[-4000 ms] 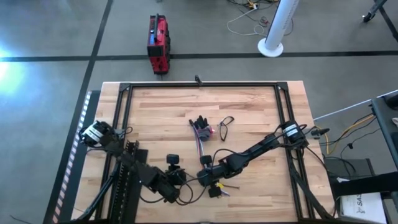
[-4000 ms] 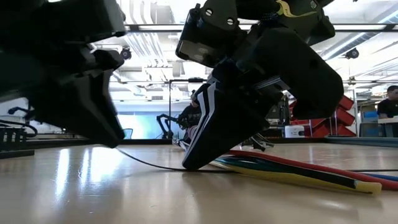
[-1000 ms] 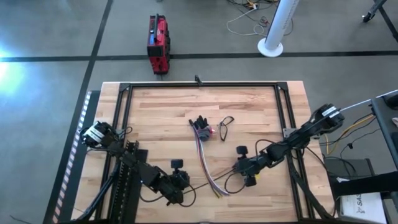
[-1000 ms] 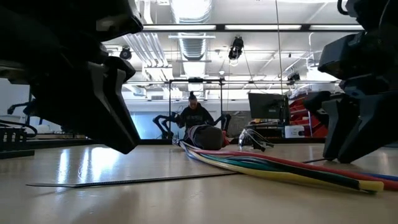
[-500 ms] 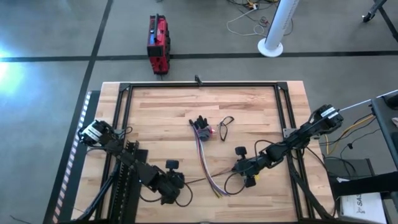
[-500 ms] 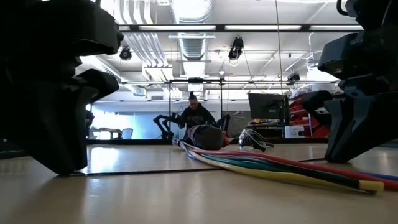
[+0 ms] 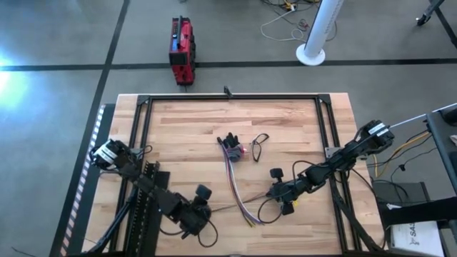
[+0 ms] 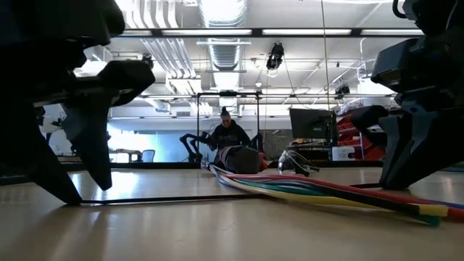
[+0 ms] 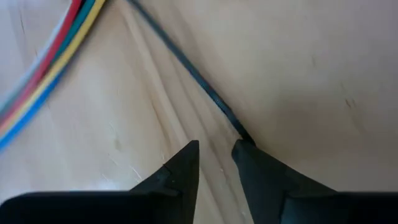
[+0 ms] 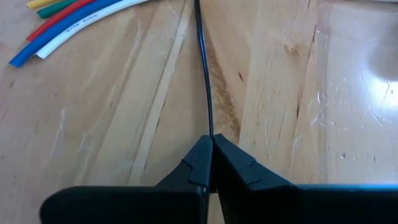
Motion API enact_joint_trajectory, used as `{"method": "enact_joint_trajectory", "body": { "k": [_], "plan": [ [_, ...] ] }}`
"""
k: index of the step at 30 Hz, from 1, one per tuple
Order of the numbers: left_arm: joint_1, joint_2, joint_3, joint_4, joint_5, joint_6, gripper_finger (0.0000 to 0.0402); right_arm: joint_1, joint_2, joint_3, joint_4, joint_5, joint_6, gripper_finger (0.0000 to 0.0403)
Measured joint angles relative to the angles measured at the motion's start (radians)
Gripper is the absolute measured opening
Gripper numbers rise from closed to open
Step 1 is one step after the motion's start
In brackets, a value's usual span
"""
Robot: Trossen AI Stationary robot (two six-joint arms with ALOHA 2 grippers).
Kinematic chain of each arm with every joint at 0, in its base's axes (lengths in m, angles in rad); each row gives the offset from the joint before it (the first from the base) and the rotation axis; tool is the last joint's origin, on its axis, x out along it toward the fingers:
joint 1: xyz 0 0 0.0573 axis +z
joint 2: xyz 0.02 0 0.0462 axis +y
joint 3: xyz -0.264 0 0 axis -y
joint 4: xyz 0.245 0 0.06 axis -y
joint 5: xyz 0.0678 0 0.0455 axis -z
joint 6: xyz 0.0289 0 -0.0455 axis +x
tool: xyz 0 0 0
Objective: Ziptie cables
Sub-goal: Wrap the cable wires together using a black zip tie
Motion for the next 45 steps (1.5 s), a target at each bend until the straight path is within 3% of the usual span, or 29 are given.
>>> {"method": "enact_joint_trajectory", "body": {
  "k": [3,8,17,22,24,36,45],
  "plan": [
    [0.000,-0.013,0.000,-0.003,-0.004,0.060,0.0106,0.000,0.000,0.000,0.000,0.000,0.000,0.0000],
    [-0.008,-0.019,0.000,-0.012,0.010,0.033,0.0110,0.000,0.000,0.000,0.000,0.000,0.001,0.0000],
    [-0.021,-0.017,-0.012,-0.014,0.030,-0.101,0.0092,0.000,0.000,0.000,0.000,0.001,-0.009,0.0000],
    [-0.021,0.000,-0.049,0.044,0.142,-0.237,0.0081,0.000,0.000,0.000,0.000,0.007,-0.018,0.0000],
    [-0.027,0.005,-0.065,0.074,0.141,-0.302,0.0079,0.000,0.000,0.000,0.000,0.015,-0.023,0.0000],
    [-0.044,0.017,-0.081,0.159,-0.055,-0.317,0.0092,0.000,0.001,-0.002,0.003,0.026,-0.055,0.0000],
    [-0.028,0.041,-0.083,0.245,-0.134,-0.323,0.0069,0.000,0.001,-0.002,0.004,0.028,-0.060,0.0000]
  ]
}}
